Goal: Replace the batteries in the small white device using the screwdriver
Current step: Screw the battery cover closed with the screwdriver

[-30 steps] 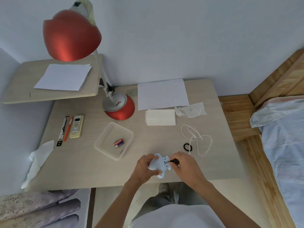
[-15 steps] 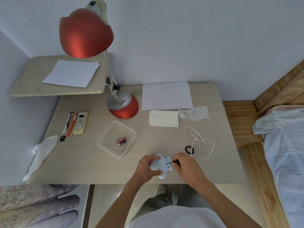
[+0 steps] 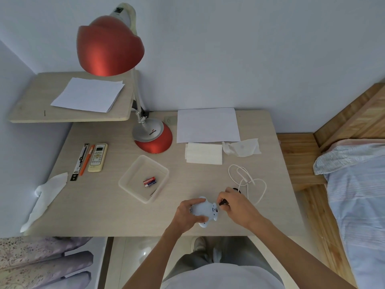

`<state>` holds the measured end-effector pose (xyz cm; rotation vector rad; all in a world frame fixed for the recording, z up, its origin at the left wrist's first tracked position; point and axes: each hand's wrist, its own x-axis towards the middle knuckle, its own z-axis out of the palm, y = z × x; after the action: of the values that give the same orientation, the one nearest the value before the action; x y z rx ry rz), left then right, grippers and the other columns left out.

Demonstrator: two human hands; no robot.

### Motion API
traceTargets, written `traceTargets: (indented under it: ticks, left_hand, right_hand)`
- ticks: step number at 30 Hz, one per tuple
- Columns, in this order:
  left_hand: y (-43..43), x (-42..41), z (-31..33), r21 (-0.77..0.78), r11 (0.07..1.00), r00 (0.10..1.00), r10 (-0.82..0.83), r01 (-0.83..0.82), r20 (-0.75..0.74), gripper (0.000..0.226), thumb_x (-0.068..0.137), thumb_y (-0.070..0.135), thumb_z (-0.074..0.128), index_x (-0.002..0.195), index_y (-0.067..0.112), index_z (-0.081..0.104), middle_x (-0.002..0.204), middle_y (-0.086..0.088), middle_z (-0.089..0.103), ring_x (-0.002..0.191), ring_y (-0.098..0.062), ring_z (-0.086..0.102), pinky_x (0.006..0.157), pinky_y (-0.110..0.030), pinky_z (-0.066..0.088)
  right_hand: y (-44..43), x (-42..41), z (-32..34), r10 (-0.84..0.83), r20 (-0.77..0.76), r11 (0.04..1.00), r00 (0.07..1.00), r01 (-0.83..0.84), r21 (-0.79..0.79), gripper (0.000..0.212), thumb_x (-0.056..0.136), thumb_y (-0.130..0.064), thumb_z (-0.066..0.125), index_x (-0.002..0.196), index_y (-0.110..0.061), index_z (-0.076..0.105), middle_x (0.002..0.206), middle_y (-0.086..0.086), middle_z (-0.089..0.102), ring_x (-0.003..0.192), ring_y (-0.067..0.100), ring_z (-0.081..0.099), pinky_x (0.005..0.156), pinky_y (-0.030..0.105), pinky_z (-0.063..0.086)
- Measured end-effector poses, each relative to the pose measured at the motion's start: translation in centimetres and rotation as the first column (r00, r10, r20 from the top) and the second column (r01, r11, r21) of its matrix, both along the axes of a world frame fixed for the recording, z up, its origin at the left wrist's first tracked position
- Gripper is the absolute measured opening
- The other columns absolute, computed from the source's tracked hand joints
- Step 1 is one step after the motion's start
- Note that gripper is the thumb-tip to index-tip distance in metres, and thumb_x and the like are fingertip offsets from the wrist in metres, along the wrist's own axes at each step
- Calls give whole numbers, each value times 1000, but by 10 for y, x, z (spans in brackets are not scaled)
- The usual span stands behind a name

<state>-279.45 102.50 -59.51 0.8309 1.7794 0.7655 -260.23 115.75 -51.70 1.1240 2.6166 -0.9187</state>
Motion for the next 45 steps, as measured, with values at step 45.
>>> traceTargets:
  ticks: [45]
  left_hand:
    - [10,5,20,-52,998,999,-48,46,-24,70,77,24,95,141,19,68,130,8,56,118,-16,56,94,-21,53]
  right_hand:
    - [-7,9,-7,-63,68,998,996,62,26,12,101,-29,64,99,-24,54,98,-5,59,82,15,62,77,35,57]
